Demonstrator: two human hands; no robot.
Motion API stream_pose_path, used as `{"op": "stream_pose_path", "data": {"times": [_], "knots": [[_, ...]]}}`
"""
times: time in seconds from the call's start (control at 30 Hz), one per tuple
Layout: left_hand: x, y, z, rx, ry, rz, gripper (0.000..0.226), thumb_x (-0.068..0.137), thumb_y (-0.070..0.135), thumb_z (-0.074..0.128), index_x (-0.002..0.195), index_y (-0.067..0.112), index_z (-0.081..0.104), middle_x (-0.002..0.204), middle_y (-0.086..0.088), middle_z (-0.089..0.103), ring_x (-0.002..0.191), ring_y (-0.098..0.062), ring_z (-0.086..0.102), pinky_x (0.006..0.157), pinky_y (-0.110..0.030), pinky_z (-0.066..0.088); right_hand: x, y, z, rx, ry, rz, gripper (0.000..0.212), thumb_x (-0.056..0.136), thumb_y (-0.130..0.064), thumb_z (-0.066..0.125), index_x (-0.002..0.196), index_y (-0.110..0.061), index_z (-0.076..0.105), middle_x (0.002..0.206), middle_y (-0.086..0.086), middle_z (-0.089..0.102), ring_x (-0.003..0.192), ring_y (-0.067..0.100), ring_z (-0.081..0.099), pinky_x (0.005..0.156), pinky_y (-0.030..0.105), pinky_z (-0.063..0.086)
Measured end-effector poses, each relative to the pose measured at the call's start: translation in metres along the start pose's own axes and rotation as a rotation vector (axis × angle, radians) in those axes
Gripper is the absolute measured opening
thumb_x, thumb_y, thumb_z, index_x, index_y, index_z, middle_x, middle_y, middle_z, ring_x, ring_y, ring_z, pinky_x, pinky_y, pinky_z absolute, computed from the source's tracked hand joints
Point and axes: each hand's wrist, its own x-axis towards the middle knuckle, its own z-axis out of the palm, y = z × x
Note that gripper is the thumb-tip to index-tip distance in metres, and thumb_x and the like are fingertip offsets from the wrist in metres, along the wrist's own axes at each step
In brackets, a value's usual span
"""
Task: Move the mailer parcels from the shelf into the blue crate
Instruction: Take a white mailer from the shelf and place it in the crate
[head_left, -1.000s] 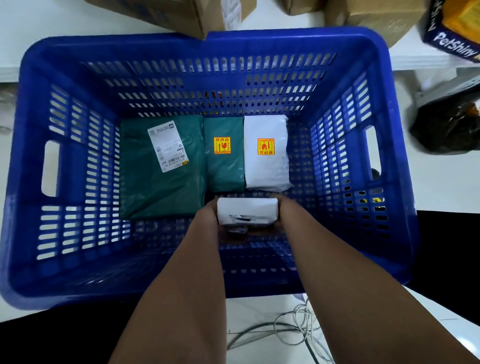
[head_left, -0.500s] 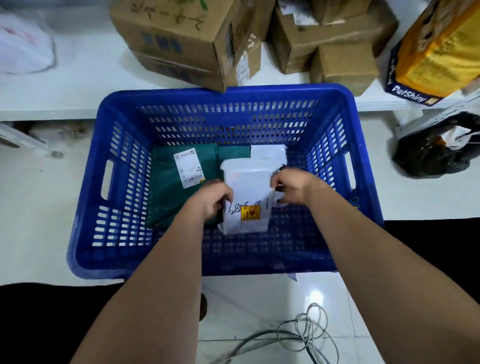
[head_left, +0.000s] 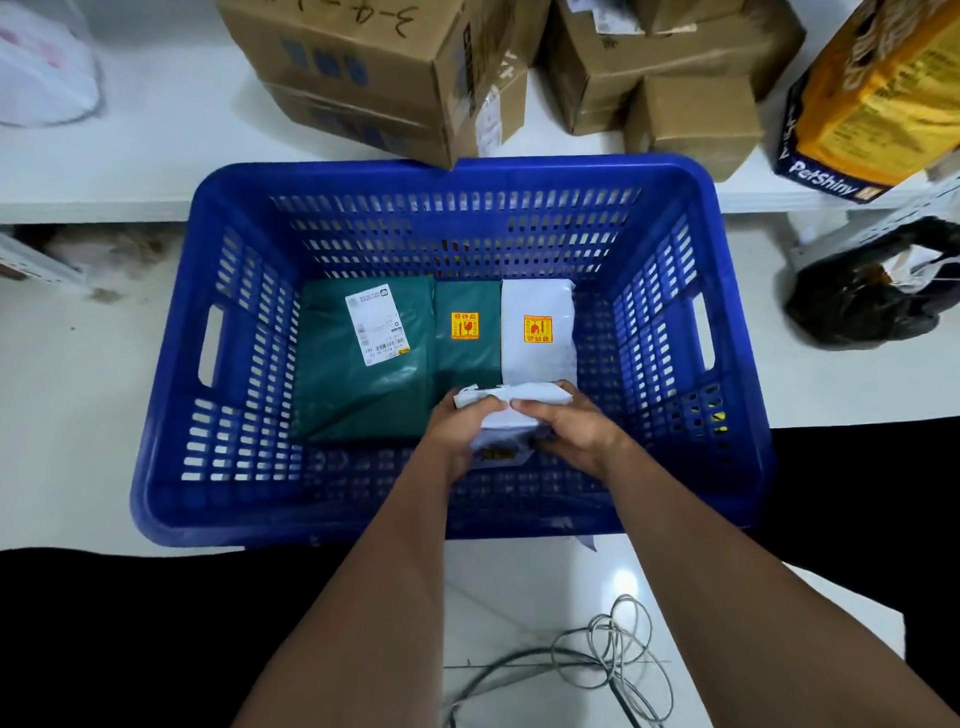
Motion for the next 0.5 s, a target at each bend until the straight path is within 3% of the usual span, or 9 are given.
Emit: {"op": "stream_pose_path", "data": {"times": [0.07,0.1,0.2,0.27,0.33,0.4,0.43,0.5], "knots": [[-0.001,-0.003,0.005,-0.040,0.041,-0.032,0.027,0.080,0.007,0.078,0.099,0.014,0.060,0.101,-0.015,0.070,0.082,-0.026,0.067,0.072,-0.035,0.056,0.000,0.001,0.006,0.031,0.055,0.018,0.043,0.084,-0.014,0.076,0.118,-0.004,0.051,0.107,0.014,0.068,0.088,0.026,0.069,0.065,0.034,0.058],[-0.001,-0.003,0.007,-0.050,0.062,-0.043,0.022,0.082,0.009,0.077,0.095,0.013,0.059,0.099,-0.015,0.069,0.078,-0.025,0.066,0.068,-0.033,0.056,0.000,0.001,0.009,0.016,0.086,0.030,0.037,0.088,-0.018,0.073,0.115,-0.007,0.050,0.102,0.010,0.065,0.081,0.023,0.067,0.064,0.034,0.058],[0.001,-0.002,0.009,0.001,0.149,-0.063,0.021,0.080,0.019,0.080,0.091,0.010,0.065,0.100,-0.015,0.072,0.079,-0.027,0.067,0.072,-0.036,0.055,0.009,0.000,0.017,-0.043,0.206,0.067,0.047,0.088,-0.042,0.068,0.122,-0.018,0.048,0.114,0.000,0.055,0.092,0.024,0.063,0.087,0.044,0.056],[0.004,-0.003,0.008,0.049,0.238,-0.069,0.030,0.077,0.033,0.083,0.087,0.009,0.066,0.101,-0.008,0.071,0.090,-0.026,0.066,0.082,-0.036,0.054,0.019,-0.001,0.023,-0.110,0.345,0.095,0.066,0.085,-0.054,0.065,0.131,-0.009,0.051,0.129,0.005,0.058,0.110,0.032,0.061,0.096,0.044,0.051],[0.005,-0.007,0.004,0.129,0.339,-0.076,0.048,0.077,0.045,0.079,0.103,0.006,0.067,0.108,-0.003,0.065,0.102,-0.027,0.061,0.086,-0.034,0.051,0.020,-0.003,0.031,-0.364,0.539,0.057,0.062,0.093,-0.054,0.050,0.127,-0.002,0.052,0.126,0.016,0.061,0.111,0.036,0.060,0.094,0.042,0.050],[0.006,-0.009,0.000,0.174,0.429,-0.088,0.062,0.080,0.049,0.074,0.120,0.003,0.063,0.120,-0.011,0.063,0.111,-0.032,0.060,0.092,-0.039,0.052,0.018,-0.002,0.040,-0.775,0.727,-0.144,0.047,0.100,-0.044,0.036,0.119,-0.003,0.051,0.116,0.020,0.063,0.104,0.037,0.061,0.092,0.045,0.049],[0.006,-0.008,0.000,0.194,0.459,-0.096,0.062,0.083,0.048,0.071,0.124,0.002,0.062,0.124,-0.015,0.063,0.113,-0.035,0.059,0.094,-0.041,0.052,0.016,-0.002,0.046,-0.931,0.735,-0.248,0.042,0.102,-0.040,0.032,0.117,-0.006,0.052,0.111,0.020,0.063,0.102,0.037,0.061,0.094,0.047,0.048],[0.007,-0.004,0.000,0.280,0.470,-0.111,0.050,0.090,0.041,0.064,0.123,0.003,0.063,0.125,-0.019,0.063,0.115,-0.037,0.058,0.097,-0.042,0.051,0.017,0.000,0.059,-1.064,0.517,-0.224,0.043,0.103,-0.039,0.025,0.120,-0.009,0.051,0.115,0.019,0.061,0.110,0.037,0.057,0.097,0.050,0.046]]}}
